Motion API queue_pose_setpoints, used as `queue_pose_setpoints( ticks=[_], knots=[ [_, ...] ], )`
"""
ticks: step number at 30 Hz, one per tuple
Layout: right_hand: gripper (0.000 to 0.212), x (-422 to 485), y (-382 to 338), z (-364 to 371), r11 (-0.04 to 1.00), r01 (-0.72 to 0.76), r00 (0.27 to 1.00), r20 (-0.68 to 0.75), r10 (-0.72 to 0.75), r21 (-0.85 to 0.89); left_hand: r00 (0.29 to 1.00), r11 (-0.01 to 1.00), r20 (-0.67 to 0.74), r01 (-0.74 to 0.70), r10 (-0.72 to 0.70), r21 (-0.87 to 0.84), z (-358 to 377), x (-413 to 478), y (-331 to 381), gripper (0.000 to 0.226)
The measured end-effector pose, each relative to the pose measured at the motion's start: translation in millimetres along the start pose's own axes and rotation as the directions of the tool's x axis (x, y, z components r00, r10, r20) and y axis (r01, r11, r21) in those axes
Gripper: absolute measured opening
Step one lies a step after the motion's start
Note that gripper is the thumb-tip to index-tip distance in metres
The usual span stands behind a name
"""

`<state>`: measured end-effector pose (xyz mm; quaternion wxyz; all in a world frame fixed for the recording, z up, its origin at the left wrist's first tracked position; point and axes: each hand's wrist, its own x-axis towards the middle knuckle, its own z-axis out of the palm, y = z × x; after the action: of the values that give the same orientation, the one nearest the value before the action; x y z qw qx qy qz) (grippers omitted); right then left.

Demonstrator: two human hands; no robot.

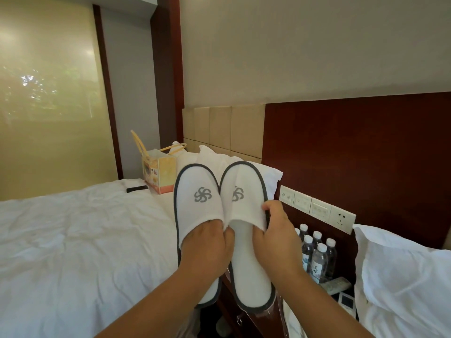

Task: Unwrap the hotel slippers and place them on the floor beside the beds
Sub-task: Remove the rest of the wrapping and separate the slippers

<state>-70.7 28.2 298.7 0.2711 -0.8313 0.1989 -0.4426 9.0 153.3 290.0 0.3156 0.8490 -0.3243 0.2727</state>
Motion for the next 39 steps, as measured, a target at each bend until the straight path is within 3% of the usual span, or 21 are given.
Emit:
queue_pose_setpoints(
  ticks=[6,11,17,20,23,25,28,30,33,36,39],
  knots=[
    [0.022,10,23,-10,0.992,-0.064,0.998,0.02,0.066,-0.112,0.999,0.996,0.035,-0.037,0.034,0.087,-13,8,-13,0.035],
    [0.011,10,22,-5,0.983,-0.12,0.992,0.06,0.112,0.137,1.0,1.0,0.024,-0.009,0.008,0.03,-17,7,-19,0.036],
    [0.005,5,13,2,0.866,-0.263,0.961,0.04,0.273,0.425,0.997,0.996,0.062,0.043,-0.039,-0.072,-15,7,-15,0.034],
    [0.009,-3,0,5,0.752,-0.354,0.932,0.143,0.333,0.556,0.997,0.982,0.042,0.07,-0.063,-0.173,-10,1,-14,0.03],
    [0.022,-4,-4,3,0.505,-0.521,0.853,0.405,0.328,0.688,0.996,0.955,-0.002,0.087,-0.091,-0.283,-5,-3,-19,0.037],
    [0.038,-4,-4,-1,0.301,-0.612,0.787,0.6,0.145,0.731,0.996,0.951,-0.008,0.079,-0.086,-0.3,-3,-3,-21,0.031],
    [0.064,-8,0,-3,0.083,-0.704,0.702,0.709,-0.072,0.705,0.991,0.948,-0.067,0.094,-0.12,-0.303,-5,-5,-19,0.028],
    [0.065,-12,4,2,0.026,-0.714,0.696,0.713,-0.085,0.7,0.985,0.937,-0.107,0.091,-0.134,-0.337,-4,-7,-16,0.029],
    [0.035,-18,9,12,-0.004,-0.698,0.715,0.698,-0.046,0.716,0.968,0.899,-0.163,0.103,-0.188,-0.425,-2,-8,-12,0.045],
    [0.05,-19,13,17,-0.055,-0.692,0.721,0.693,-0.01,0.72,0.949,0.847,-0.139,0.18,-0.283,-0.5,1,-6,-16,0.042],
    [0.054,-15,11,14,0.011,-0.701,0.712,0.699,0.072,0.713,0.948,0.831,-0.133,0.179,-0.289,-0.526,1,-4,-21,0.036]
  ],
)
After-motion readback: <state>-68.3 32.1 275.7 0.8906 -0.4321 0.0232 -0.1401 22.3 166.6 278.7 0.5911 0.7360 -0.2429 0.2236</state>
